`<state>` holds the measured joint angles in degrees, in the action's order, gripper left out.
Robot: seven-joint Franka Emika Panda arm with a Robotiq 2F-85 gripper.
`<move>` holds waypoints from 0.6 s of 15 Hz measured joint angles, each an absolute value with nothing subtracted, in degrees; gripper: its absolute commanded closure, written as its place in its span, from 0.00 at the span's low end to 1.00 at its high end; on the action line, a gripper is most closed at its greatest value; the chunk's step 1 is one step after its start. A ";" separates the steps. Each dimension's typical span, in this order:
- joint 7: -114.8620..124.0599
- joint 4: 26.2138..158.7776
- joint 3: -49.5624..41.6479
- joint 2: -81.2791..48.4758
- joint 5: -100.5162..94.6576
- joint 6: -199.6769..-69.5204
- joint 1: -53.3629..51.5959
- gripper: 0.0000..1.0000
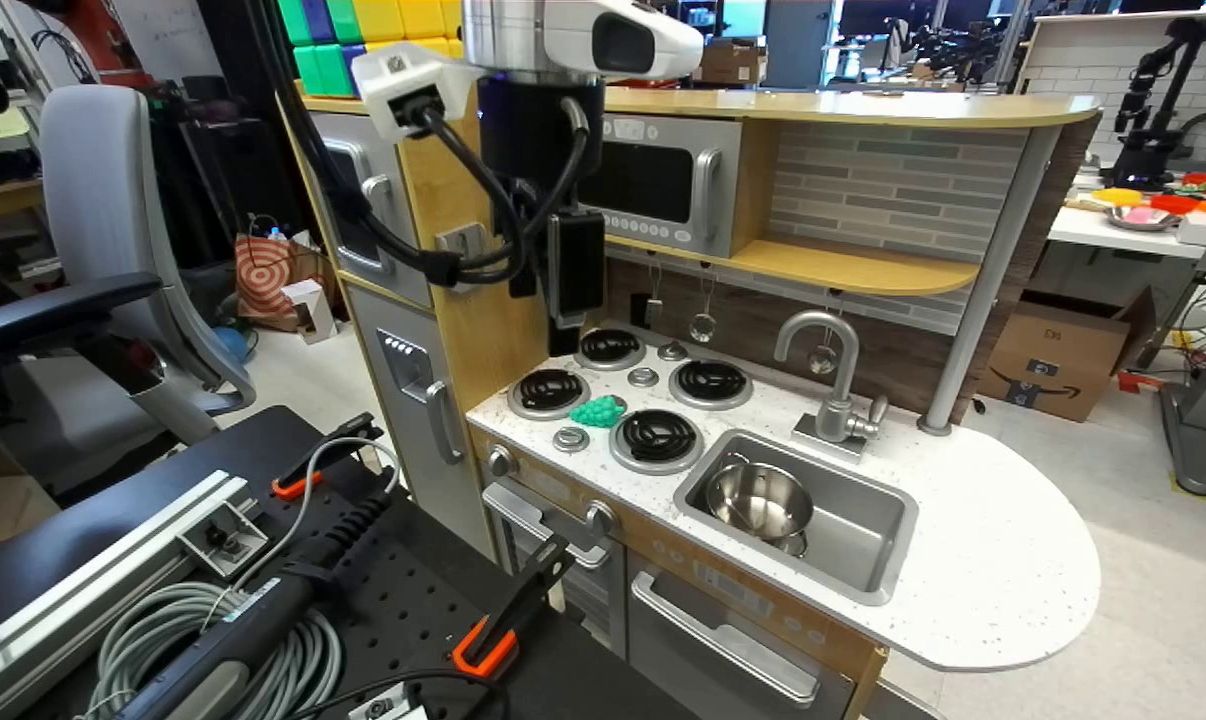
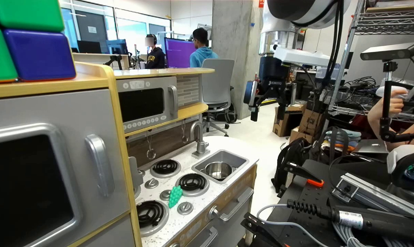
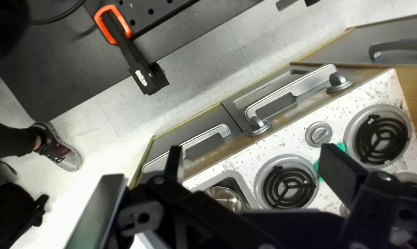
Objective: Put the grape toy inside the pot in the sink
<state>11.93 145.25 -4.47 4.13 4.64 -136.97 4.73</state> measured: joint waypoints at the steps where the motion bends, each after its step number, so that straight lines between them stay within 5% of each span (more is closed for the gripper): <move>1: 9.75 145.26 -4.53 4.29 3.48 -136.34 4.73 0.00; 9: -15.65 145.45 -5.88 4.55 2.51 -135.35 4.74 0.00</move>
<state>-15.65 145.45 -5.88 4.55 2.51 -135.35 4.74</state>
